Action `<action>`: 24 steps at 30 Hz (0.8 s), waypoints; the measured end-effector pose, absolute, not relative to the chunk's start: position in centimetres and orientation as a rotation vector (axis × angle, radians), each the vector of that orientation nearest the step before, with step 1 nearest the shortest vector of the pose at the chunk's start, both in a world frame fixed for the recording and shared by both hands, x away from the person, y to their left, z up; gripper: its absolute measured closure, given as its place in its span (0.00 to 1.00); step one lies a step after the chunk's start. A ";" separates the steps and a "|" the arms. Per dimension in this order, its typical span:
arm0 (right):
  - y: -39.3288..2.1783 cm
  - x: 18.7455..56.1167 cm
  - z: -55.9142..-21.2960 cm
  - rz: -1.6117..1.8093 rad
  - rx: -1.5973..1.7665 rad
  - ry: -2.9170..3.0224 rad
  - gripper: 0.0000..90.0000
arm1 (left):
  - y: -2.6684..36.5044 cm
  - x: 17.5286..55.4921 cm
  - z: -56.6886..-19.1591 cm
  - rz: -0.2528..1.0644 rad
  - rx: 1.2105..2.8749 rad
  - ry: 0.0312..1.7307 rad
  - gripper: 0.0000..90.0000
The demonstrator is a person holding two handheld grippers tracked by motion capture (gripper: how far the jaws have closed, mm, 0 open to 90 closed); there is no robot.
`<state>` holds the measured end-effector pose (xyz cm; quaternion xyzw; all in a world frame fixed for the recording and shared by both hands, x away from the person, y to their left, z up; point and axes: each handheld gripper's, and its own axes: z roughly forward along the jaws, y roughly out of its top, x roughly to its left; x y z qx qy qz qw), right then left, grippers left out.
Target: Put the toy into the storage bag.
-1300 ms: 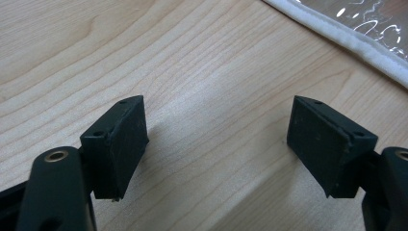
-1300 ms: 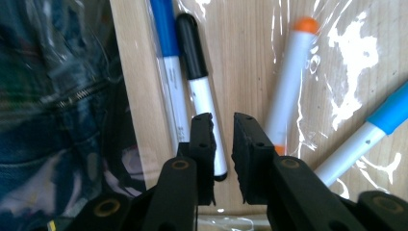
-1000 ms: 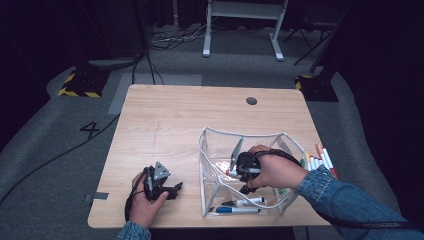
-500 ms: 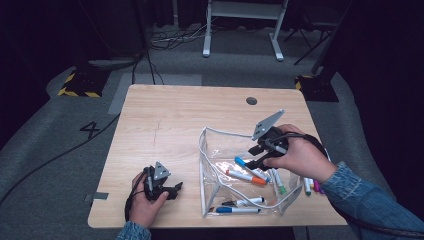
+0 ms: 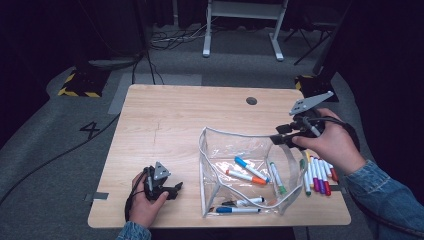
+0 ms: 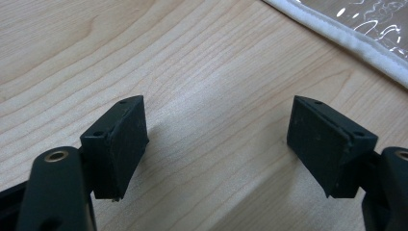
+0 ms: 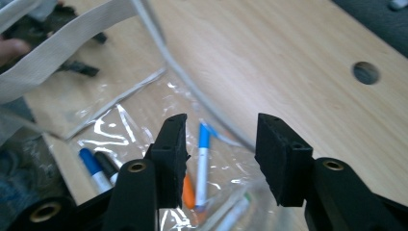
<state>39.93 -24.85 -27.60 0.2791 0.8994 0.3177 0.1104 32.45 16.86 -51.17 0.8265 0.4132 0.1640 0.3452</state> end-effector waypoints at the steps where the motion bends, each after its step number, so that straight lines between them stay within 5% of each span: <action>1: -25.4 40.1 -27.5 0.943 0.842 2.624 0.63 | 16.9 32.4 -51.2 0.426 2.146 1.073 0.25; 11: -30.2 42.3 -28.1 0.886 1.056 2.501 0.65 | 16.9 32.4 -51.2 0.426 2.146 1.073 0.25; 24: -32.0 43.6 -34.8 0.829 1.211 2.574 0.58 | 16.9 32.4 -51.2 0.426 2.146 1.073 0.25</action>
